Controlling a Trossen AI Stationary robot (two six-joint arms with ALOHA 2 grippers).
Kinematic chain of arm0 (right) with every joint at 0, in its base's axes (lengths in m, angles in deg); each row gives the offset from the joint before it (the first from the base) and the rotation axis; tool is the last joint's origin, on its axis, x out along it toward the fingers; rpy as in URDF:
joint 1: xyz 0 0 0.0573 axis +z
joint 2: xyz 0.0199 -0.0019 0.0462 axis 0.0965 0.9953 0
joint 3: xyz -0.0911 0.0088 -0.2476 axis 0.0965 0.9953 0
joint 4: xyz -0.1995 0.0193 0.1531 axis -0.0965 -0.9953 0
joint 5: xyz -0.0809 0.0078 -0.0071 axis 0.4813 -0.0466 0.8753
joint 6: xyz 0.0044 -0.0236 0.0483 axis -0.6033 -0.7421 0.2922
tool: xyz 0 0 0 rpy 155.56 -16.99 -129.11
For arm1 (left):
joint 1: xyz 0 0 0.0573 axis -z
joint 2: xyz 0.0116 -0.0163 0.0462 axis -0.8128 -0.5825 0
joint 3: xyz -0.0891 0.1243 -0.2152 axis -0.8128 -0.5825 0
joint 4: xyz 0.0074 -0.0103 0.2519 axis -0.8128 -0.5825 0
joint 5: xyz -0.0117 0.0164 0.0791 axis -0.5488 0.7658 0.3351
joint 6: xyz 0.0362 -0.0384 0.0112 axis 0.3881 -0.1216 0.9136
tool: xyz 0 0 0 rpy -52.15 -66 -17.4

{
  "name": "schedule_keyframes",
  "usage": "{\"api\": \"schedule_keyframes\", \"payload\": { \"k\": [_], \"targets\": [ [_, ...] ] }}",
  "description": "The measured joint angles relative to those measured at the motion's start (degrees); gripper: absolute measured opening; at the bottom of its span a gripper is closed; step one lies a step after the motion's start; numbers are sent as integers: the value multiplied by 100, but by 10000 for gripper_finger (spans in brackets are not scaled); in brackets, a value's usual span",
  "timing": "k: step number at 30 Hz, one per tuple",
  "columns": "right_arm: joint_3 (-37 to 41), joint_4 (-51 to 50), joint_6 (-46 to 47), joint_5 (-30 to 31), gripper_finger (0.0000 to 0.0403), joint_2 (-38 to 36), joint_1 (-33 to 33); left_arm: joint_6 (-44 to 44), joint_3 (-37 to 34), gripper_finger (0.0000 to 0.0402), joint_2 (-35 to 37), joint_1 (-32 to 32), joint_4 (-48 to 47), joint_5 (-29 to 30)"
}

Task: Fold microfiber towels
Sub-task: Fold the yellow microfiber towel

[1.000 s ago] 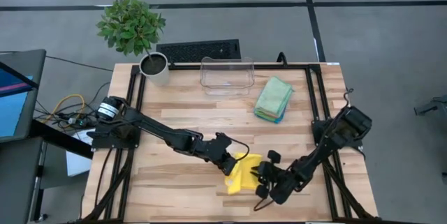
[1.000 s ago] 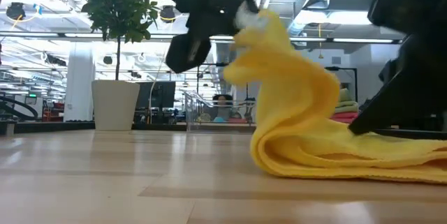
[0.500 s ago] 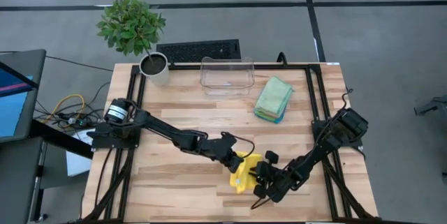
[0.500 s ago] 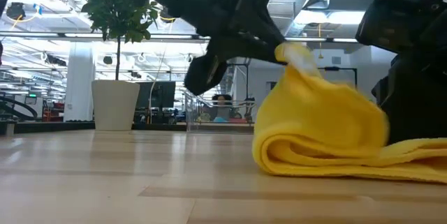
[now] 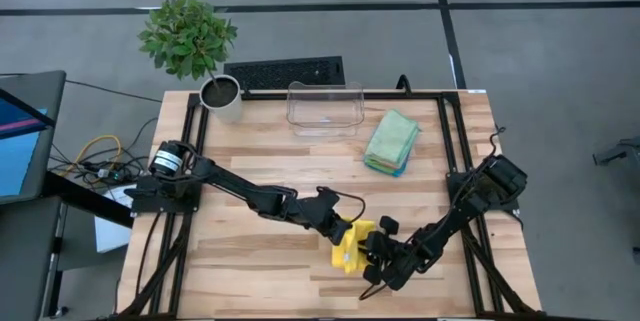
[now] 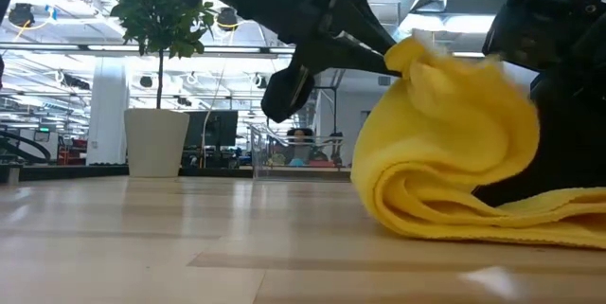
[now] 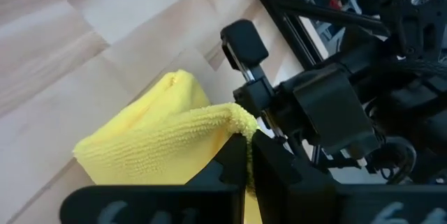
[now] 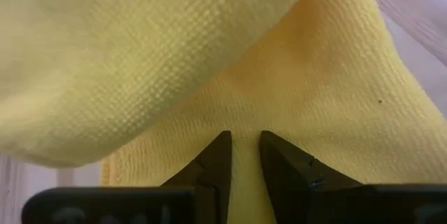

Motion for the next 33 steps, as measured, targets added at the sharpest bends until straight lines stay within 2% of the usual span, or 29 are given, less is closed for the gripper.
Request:
{"api": "schedule_keyframes", "payload": {
  "k": [7,17,22,33],
  "targets": [
    [0,-2,-91,-4,101,-2,0,74,0,15,0,22,2,80],
    [0,-177,-157,39,101,-84,-2,305,-2,114,0,163,231,111],
    [2,-554,-129,50,101,-335,23,324,-2,149,0,170,496,163],
    [2,-1079,265,544,101,-986,573,492,-2,160,0,222,322,36]
  ]
}}
